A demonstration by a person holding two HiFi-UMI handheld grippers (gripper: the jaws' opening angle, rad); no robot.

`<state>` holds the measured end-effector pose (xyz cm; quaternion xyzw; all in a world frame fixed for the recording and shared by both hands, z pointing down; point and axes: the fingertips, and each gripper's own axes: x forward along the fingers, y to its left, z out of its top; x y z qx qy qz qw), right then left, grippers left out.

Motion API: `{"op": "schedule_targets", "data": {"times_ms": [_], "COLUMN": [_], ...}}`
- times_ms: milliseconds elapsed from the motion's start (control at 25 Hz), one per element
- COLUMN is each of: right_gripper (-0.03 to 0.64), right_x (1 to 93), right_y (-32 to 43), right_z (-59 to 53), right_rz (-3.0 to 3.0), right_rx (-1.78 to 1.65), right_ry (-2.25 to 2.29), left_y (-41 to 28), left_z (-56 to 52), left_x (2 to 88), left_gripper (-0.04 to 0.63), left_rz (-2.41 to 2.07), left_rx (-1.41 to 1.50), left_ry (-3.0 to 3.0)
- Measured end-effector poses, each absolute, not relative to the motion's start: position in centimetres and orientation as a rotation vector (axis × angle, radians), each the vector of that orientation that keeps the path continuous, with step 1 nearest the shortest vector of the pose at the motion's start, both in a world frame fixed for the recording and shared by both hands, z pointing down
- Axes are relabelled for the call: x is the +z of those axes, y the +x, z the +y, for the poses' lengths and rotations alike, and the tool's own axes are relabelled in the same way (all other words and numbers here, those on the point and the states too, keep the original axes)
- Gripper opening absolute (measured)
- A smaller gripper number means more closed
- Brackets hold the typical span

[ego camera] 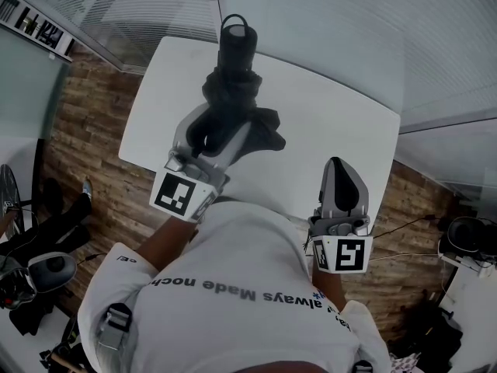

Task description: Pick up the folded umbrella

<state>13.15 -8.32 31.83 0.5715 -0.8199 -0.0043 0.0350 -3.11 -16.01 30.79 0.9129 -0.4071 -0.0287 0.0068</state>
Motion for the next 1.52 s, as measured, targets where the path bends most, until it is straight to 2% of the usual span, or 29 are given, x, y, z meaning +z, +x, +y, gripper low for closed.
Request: {"op": "schedule_targets", "data": {"times_ms": [1520], "right_gripper": [0.002], "right_x": [31.8], "right_y": [13.1], "right_z": [-9.1], "right_rz": [-2.473], "right_rx": [-0.033], "right_ry": [1.754], "left_y": [-4.3], "left_z": [-16.1], "left_x": [29.4], "left_gripper": [0.233], "left_rz": [-1.278], "left_rx": [-0.136], "left_ry": [2.861]}}
